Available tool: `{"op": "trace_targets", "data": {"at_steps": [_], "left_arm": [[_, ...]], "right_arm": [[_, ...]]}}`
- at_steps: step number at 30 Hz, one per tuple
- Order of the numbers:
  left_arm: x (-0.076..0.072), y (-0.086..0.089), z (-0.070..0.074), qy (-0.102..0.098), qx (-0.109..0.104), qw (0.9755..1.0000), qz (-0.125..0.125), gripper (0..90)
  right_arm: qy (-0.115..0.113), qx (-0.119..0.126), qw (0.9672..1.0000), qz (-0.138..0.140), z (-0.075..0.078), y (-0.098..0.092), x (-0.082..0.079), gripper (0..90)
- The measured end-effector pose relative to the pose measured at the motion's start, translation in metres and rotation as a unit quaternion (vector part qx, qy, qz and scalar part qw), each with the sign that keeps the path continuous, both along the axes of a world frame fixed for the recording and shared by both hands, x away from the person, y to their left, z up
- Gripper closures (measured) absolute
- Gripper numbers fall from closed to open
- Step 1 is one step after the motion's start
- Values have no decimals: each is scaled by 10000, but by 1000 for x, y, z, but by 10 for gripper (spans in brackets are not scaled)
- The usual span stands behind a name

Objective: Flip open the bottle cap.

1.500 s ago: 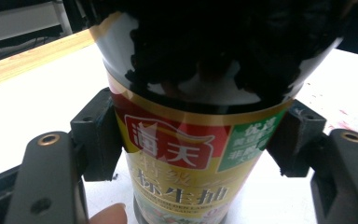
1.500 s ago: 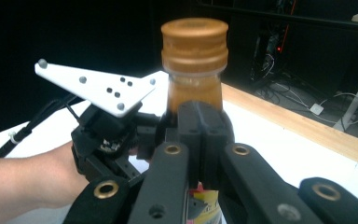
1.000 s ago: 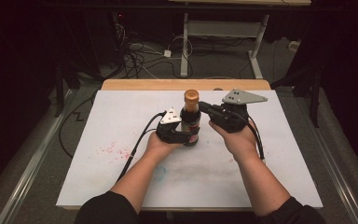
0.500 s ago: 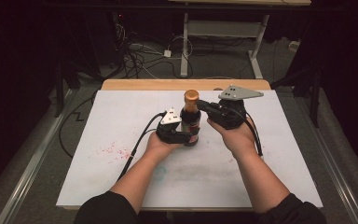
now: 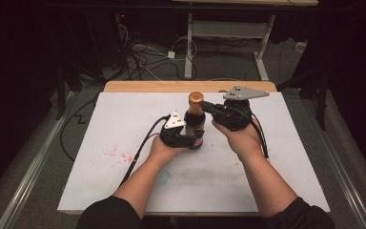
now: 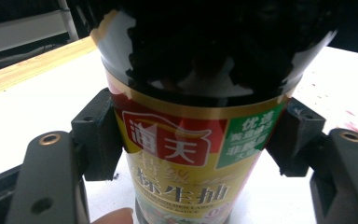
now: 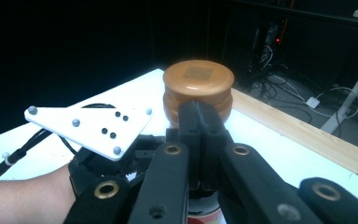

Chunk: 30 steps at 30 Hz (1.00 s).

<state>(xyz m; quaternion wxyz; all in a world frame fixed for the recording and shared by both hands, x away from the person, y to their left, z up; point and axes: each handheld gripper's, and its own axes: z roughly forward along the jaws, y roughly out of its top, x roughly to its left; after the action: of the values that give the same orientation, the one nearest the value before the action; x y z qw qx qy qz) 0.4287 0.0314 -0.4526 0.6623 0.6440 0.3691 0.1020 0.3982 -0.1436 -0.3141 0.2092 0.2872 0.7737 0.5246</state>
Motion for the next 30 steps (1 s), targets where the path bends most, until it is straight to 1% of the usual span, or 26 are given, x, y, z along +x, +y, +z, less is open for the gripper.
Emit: {"op": "trace_targets", "data": {"at_steps": [6,7,9,10,12,13,14,15,16,17,19,21,22,23,26,27,28,29,30], "left_arm": [[0,-1,0,11,-9,10000,27,290],[-1,-1,0,6,-21,10000,-11,290],[0,-1,0,16,-36,10000,51,290],[-2,-10,2,115,-620,9978,187,291],[-2,-10,2,110,-665,9975,204,292],[-1,-3,0,14,-135,9999,92,294],[-1,-3,0,3,-102,9999,86,295],[-1,-3,0,-9,-99,9999,42,296],[-2,-5,1,-3,-254,9997,24,297],[-1,-4,0,-4,-115,9999,108,297],[-2,-4,0,-15,-172,9998,75,298],[-2,-5,0,-16,-184,9998,87,298],[-2,-6,0,-21,-288,9996,59,298],[-2,-5,0,-20,-209,9997,110,298],[-2,-6,0,-19,-229,9997,121,300],[-3,-7,0,-35,-287,9996,72,300],[-3,-7,0,-33,-316,9995,87,301],[-2,-7,-1,-21,-255,9995,177,301],[-2,-7,-1,-22,-241,9995,182,302]], "right_arm": [[54,-42,10000,-23,2,0,1,900],[62,-36,10000,-23,3,0,1,900],[74,-20,10000,-18,2,0,2,900],[55,-30,10000,-19,2,0,2,900],[58,-35,10000,-21,3,0,2,900],[59,-40,10000,-16,3,0,2,900],[57,-51,10000,-9,3,0,2,900],[69,-74,9999,-24,4,0,2,900],[70,-93,9999,-32,4,1,2,900],[62,-127,9999,-38,5,1,2,900],[83,-146,9998,-46,5,1,1,900],[78,-181,9998,-73,6,1,1,900],[77,-191,9998,-77,7,2,1,900],[90,-197,9997,-81,7,2,1,900],[84,-238,9996,-88,8,3,1,900],[89,-240,9996,-91,8,3,1,900],[92,-249,9996,-101,8,3,1,900],[94,-255,9996,-100,8,3,1,900],[99,-258,9996,-108,9,3,1,900]]}}
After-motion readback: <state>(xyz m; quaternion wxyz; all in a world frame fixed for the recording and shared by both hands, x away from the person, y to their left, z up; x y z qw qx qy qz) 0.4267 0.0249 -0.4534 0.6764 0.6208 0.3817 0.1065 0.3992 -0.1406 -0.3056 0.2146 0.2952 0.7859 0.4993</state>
